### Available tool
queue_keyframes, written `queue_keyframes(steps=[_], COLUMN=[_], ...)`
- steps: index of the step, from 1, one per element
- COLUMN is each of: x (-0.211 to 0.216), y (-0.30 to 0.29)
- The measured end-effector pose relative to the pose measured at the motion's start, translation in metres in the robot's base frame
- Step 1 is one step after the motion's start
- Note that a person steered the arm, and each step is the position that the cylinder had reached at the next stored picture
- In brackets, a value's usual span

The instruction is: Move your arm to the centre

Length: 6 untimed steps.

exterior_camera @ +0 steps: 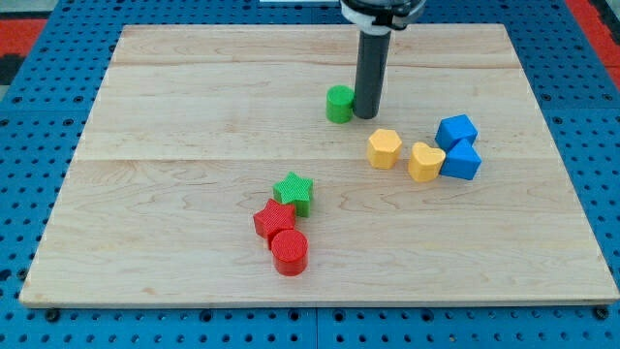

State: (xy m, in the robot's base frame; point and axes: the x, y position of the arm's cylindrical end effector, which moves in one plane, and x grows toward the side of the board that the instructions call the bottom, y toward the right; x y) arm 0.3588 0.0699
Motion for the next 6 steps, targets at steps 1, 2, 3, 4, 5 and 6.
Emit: queue_keyframes(steps=[1, 2, 3, 4, 5, 6], x=[-0.008, -0.008, 0.013, 0.027, 0.027, 0.06], y=[-0.031, -0.085, -0.054, -0.05, -0.057, -0.064])
